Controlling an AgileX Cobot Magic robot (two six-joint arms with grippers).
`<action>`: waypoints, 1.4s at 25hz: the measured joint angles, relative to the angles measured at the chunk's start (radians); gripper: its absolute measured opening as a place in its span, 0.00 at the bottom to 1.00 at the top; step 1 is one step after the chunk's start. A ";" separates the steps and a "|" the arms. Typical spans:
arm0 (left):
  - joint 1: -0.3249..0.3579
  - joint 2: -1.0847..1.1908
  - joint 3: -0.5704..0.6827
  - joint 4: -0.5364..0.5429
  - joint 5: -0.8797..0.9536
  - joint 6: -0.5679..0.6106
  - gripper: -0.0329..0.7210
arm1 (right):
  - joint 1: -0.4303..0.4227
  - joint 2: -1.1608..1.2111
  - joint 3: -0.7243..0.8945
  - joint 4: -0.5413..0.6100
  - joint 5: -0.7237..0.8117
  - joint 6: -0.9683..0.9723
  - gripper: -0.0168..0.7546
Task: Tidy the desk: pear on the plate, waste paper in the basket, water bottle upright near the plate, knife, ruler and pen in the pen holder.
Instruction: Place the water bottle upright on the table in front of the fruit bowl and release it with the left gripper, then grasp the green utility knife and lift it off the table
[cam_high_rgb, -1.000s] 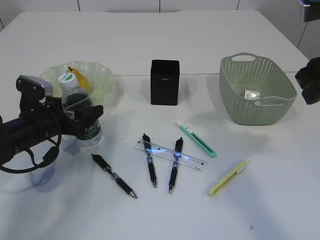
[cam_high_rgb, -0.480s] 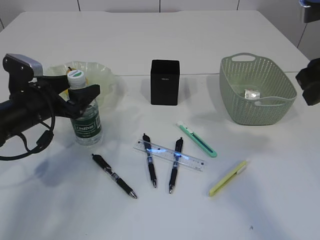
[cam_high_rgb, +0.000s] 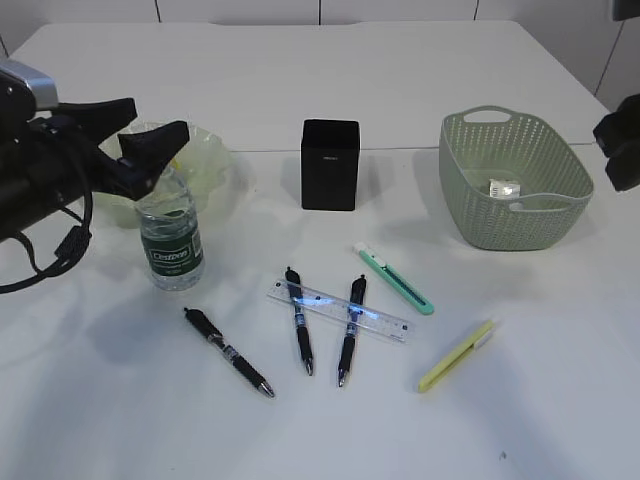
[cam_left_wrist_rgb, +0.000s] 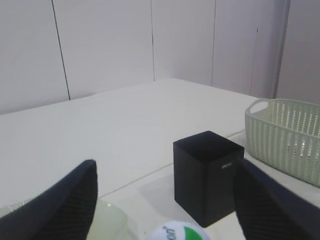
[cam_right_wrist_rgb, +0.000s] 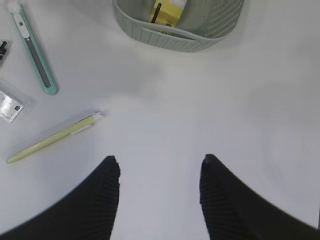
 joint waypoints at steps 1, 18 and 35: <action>0.000 -0.009 0.001 -0.010 0.000 0.000 0.84 | 0.000 0.000 0.000 0.000 0.000 0.000 0.53; 0.166 -0.016 0.018 -0.327 0.002 0.000 0.83 | 0.000 0.000 0.000 -0.002 0.002 0.000 0.53; 0.201 -0.306 0.025 -0.333 0.771 0.000 0.83 | 0.000 0.000 0.000 -0.002 0.004 0.000 0.53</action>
